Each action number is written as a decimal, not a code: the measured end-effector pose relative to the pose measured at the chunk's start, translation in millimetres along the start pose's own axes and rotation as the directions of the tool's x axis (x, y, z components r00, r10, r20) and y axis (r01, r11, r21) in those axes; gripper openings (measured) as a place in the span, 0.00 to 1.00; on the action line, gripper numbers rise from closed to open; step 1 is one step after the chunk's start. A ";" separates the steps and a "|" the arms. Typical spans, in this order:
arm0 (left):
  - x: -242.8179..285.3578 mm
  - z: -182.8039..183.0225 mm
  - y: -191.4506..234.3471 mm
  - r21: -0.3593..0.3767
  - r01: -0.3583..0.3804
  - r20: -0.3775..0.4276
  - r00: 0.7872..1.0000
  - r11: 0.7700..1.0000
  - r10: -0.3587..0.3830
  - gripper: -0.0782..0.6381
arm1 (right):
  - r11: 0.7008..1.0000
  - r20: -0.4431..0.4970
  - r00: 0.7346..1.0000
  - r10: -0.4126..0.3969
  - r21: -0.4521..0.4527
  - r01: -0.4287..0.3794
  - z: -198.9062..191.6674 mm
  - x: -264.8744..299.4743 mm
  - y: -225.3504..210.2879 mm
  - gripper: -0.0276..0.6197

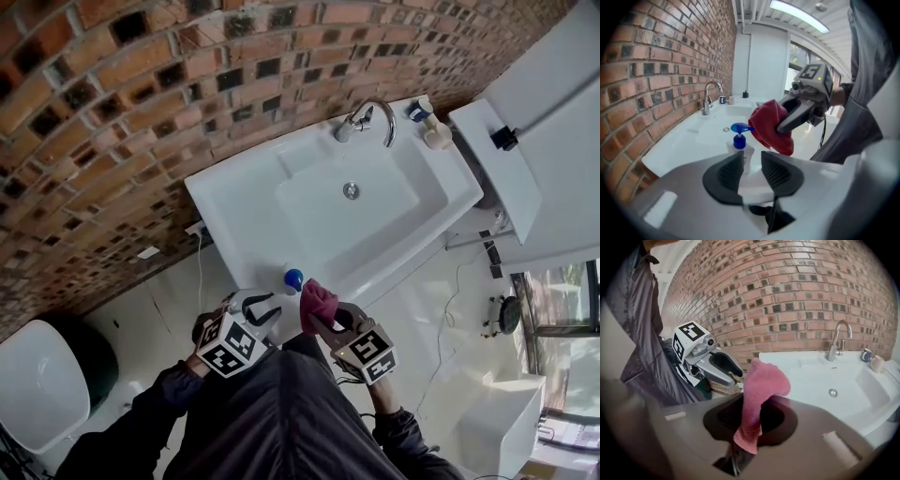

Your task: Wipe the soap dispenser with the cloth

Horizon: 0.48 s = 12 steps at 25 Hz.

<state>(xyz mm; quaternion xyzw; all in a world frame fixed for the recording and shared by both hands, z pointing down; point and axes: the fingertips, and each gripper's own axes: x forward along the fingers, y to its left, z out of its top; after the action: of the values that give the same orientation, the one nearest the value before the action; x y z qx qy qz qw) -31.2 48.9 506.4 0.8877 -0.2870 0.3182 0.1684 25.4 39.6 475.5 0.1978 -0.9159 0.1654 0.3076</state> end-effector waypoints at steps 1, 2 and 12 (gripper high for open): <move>0.0 -0.4 -2.3 0.005 0.002 -0.001 1.000 1.000 -0.002 0.28 | 1.000 -0.003 1.000 -0.004 0.000 0.004 -1.0 0.4 0.7 0.14; 0.3 -0.4 -4.2 0.011 0.004 -0.001 1.000 1.000 -0.004 0.27 | 1.000 -0.008 1.000 -0.010 -0.003 0.010 -1.8 0.7 0.4 0.14; 1.1 2.6 -9.7 0.010 0.003 0.020 1.000 1.000 -0.003 0.25 | 1.000 -0.011 1.000 -0.025 -0.018 0.024 1.7 -2.3 -3.8 0.14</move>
<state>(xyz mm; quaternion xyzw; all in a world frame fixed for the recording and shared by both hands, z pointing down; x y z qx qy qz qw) -23.3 54.7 504.0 0.8921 -0.2857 0.3104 0.1618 28.0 36.2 473.4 0.2053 -0.9131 0.1548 0.3166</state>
